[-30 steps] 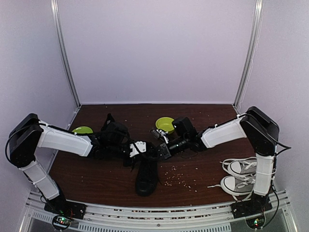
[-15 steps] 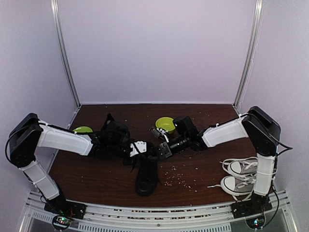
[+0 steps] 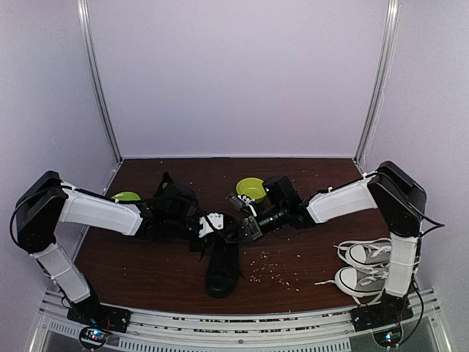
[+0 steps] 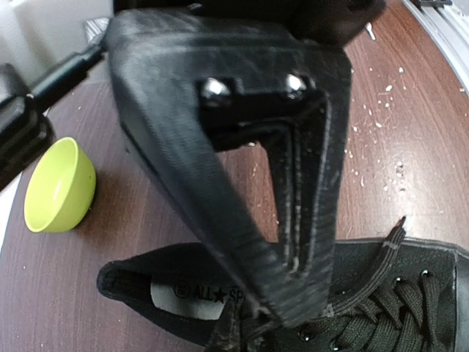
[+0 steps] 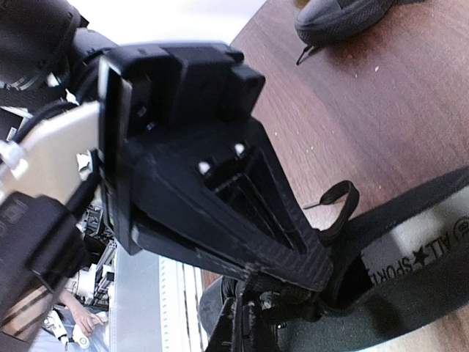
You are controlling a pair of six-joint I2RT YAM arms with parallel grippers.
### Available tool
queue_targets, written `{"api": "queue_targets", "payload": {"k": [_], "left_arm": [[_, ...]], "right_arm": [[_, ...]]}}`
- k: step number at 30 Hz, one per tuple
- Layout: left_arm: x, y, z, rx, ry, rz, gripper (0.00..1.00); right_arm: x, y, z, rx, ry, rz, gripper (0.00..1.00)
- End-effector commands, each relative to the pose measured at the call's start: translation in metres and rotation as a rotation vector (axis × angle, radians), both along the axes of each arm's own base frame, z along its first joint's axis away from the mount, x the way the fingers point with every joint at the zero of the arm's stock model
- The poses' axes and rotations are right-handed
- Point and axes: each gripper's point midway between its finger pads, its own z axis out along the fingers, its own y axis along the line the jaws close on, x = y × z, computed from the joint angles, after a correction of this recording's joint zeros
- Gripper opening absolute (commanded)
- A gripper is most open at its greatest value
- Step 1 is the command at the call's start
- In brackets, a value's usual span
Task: Tie the shoes
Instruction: Adjust the crossed shoelace on the shoelace, then cross the half-tied shoelace with the shoelace loop.
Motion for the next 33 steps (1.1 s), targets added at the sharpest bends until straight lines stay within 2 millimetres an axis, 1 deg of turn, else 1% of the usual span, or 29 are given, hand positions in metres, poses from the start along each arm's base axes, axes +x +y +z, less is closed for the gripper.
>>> {"api": "queue_targets", "payload": {"k": [1, 4, 6, 7, 8, 10, 12, 14, 15, 17, 21, 26, 30, 33], "left_arm": [[0.006, -0.011, 0.016, -0.068, -0.017, 0.001, 0.00], [0.007, -0.010, 0.016, -0.069, -0.018, 0.006, 0.00], [0.007, -0.010, 0.016, -0.067, -0.022, 0.010, 0.00], [0.008, -0.009, 0.016, -0.066, -0.025, 0.014, 0.00], [0.009, -0.009, 0.016, -0.065, -0.029, 0.017, 0.00], [0.009, -0.009, 0.017, -0.067, -0.033, 0.019, 0.00], [0.009, -0.009, 0.017, -0.067, -0.035, 0.019, 0.00], [0.009, -0.008, 0.018, -0.068, -0.036, 0.020, 0.00], [0.009, -0.008, 0.018, -0.068, -0.038, 0.020, 0.00], [0.009, -0.008, 0.018, -0.067, -0.037, 0.020, 0.00], [0.008, -0.008, 0.018, -0.069, -0.037, 0.017, 0.00], [0.009, -0.008, 0.018, -0.069, -0.038, 0.018, 0.00], [0.009, -0.008, 0.018, -0.070, -0.035, 0.019, 0.00], [0.009, -0.009, 0.018, -0.073, -0.031, 0.018, 0.00]], "right_arm": [[-0.006, -0.003, 0.016, 0.011, -0.036, 0.036, 0.00], [-0.006, -0.005, 0.021, 0.006, -0.052, 0.044, 0.01], [-0.001, -0.009, 0.028, 0.018, -0.055, 0.029, 0.11], [0.006, -0.013, 0.031, 0.028, -0.053, 0.007, 0.15], [0.013, -0.016, 0.033, 0.040, -0.048, -0.022, 0.17], [0.025, -0.021, 0.033, 0.049, -0.033, -0.070, 0.18], [0.034, -0.021, 0.024, 0.029, -0.013, -0.108, 0.18], [0.039, -0.019, 0.007, -0.028, 0.006, -0.133, 0.15], [0.038, -0.017, 0.001, -0.047, 0.008, -0.128, 0.15], [0.032, -0.009, -0.004, -0.056, 0.005, -0.104, 0.14], [0.020, 0.004, -0.002, -0.031, 0.006, -0.059, 0.16], [0.017, 0.010, 0.002, 0.035, 0.059, -0.057, 0.21], [0.015, 0.013, -0.004, 0.029, 0.073, -0.058, 0.21], [0.014, 0.016, 0.000, 0.049, 0.078, -0.056, 0.21]]}}
